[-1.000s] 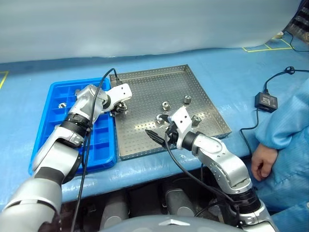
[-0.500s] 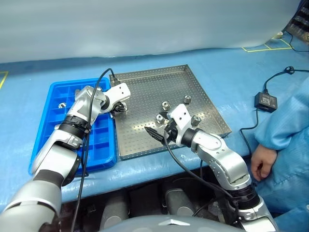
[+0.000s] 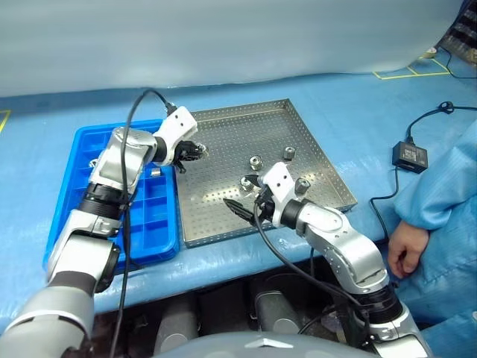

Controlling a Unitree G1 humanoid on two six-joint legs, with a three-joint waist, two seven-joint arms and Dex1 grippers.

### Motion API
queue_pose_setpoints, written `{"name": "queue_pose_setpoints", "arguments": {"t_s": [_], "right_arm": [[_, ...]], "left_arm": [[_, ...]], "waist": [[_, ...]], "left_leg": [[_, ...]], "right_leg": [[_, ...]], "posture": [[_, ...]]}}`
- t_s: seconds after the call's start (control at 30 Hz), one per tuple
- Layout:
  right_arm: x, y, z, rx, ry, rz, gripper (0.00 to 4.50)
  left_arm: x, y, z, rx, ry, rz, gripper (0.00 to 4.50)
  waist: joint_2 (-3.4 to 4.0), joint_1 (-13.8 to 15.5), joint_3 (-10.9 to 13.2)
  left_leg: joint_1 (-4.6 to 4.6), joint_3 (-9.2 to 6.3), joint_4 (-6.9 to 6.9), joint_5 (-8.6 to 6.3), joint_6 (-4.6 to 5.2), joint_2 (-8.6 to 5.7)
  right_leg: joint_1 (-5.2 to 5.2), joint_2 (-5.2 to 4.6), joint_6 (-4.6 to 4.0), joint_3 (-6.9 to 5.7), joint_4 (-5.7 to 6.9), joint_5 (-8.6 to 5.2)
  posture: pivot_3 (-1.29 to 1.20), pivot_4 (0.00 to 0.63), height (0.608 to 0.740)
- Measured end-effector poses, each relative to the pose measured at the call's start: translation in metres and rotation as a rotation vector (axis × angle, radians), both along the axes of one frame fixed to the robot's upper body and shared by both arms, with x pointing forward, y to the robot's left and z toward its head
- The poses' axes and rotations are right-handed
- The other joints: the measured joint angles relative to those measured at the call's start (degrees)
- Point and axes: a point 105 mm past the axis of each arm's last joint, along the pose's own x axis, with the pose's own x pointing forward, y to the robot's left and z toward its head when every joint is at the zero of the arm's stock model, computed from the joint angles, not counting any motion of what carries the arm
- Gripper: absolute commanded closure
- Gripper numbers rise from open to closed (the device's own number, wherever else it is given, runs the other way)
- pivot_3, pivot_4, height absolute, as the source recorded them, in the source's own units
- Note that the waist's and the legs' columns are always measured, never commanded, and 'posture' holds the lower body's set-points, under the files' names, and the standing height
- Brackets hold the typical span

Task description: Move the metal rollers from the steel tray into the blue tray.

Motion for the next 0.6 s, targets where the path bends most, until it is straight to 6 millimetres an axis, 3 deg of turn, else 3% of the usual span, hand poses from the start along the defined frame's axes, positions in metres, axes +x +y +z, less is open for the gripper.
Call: {"name": "queue_pose_setpoints", "arguments": {"t_s": [0.17,0.3,0.47,0.6], "right_arm": [[-0.004,0.003,0.003,0.008,0.006,0.064,0.0],[-0.008,0.011,0.008,0.028,0.004,0.123,0.0],[-0.009,0.015,0.01,0.024,0.001,0.158,0.0],[-0.003,0.019,0.013,0.02,-0.004,0.173,0.0]], "left_arm": [[-0.028,0.012,0.011,-0.058,-0.066,0.055,3.63],[-0.046,0.04,0.035,-0.112,-0.203,0.249,3.63],[-0.078,0.076,0.024,-0.13,-0.209,0.503,3.63],[-0.115,0.086,0.019,-0.114,-0.214,0.612,3.63]], "waist": [[0.0,0.43,0.01],[-0.01,1.23,0.01],[-0.05,3.35,0.02],[-0.11,5.12,0.01]], "left_leg": [[0.01,-0.03,0.03,0.0,-0.01,0.01],[0.09,0.02,0.02,0.0,-0.01,0.0],[0.08,0.0,0.05,0.0,-0.01,0.0],[0.09,0.02,0.07,0.0,-0.01,-0.01]], "right_leg": [[0.02,0.0,-0.03,0.0,0.01,-0.02],[0.08,-0.02,-0.03,0.04,-0.02,-0.02],[0.09,-0.02,-0.19,0.01,-0.04,-0.12],[0.14,-0.1,-0.23,-0.01,-0.07,-0.13]], "posture": [[-0.07,0.15,0.74],[-0.04,0.15,0.74],[0.05,0.15,0.74],[0.12,0.15,0.74]]}}
